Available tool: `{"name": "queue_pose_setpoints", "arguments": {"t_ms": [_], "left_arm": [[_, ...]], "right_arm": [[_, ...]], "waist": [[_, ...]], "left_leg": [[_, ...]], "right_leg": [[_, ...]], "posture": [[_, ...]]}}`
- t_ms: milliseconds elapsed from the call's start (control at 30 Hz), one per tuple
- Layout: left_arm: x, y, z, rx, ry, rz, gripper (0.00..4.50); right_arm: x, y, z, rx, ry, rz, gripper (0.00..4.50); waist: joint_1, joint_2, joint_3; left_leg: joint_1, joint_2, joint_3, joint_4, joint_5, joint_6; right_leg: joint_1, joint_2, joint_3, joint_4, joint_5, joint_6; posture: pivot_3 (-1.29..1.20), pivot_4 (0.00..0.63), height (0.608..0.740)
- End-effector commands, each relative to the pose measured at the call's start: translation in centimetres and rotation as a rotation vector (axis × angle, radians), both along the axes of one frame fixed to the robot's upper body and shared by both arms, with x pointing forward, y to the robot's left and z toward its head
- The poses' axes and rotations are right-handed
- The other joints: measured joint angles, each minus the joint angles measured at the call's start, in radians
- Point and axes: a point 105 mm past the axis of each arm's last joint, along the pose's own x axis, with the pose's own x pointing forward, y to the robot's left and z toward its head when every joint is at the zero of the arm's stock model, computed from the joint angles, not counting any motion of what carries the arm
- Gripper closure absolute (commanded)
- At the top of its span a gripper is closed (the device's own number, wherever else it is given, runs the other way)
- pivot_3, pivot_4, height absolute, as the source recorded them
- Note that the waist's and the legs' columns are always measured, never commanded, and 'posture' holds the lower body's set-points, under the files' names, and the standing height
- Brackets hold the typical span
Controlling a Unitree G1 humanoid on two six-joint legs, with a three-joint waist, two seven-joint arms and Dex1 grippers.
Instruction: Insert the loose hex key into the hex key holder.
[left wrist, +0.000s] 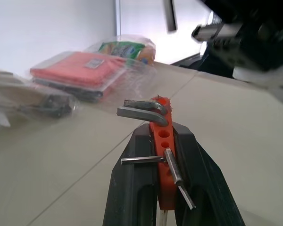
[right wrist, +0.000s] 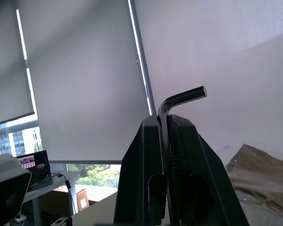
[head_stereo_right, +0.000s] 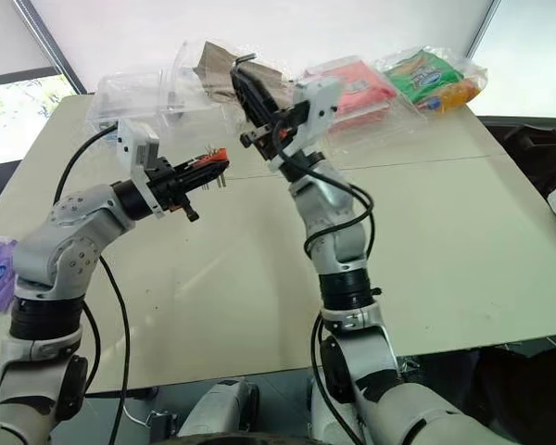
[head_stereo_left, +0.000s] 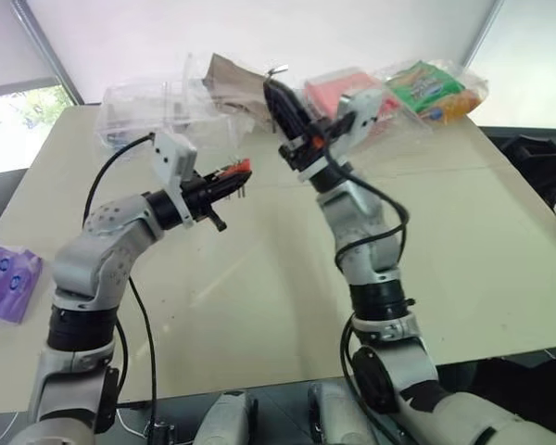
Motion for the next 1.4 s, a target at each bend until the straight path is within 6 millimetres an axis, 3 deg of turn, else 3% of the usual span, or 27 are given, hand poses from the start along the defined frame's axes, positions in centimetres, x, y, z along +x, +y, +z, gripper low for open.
{"name": "queue_pose_setpoints", "arguments": {"t_ms": [33,200,700,1400], "left_arm": [[0.0,-0.1,1.2,-0.004,-0.056,-0.004,4.50],[0.1,-0.1,1.2,-0.003,-0.061,-0.003,4.50],[0.1,0.0,0.8,-0.006,-0.054,-0.006,4.50],[-0.2,-0.2,1.0,-0.020,-0.055,-0.008,4.50]], "right_arm": [[-0.9,0.5,0.7,0.002,-0.080,-0.023,4.49],[-1.0,0.9,-0.2,-0.017,-0.097,-0.055,4.49],[-2.1,2.2,0.0,-0.037,-0.142,-0.004,4.49],[-2.0,2.8,-1.1,-0.056,-0.131,0.008,4.49]], "waist": [[-0.005,0.000,0.000],[-0.018,0.000,0.000],[-0.018,0.000,0.000],[-0.018,0.000,0.000]], "left_leg": [[0.000,0.000,0.000,0.000,0.000,0.000],[0.000,0.000,0.000,0.000,0.000,0.000],[0.000,0.000,0.000,-0.001,0.000,0.000],[0.000,0.000,0.000,-0.001,0.000,0.000]], "right_leg": [[0.000,0.000,0.000,0.000,0.000,0.000],[0.000,0.000,0.000,0.000,0.000,0.000],[-0.002,0.000,0.000,0.002,0.000,0.000],[-0.002,0.000,0.000,0.002,0.000,0.000]], "posture": [[0.00,0.150,0.740],[0.00,0.150,0.740],[0.00,0.150,0.740],[0.00,0.150,0.740]]}}
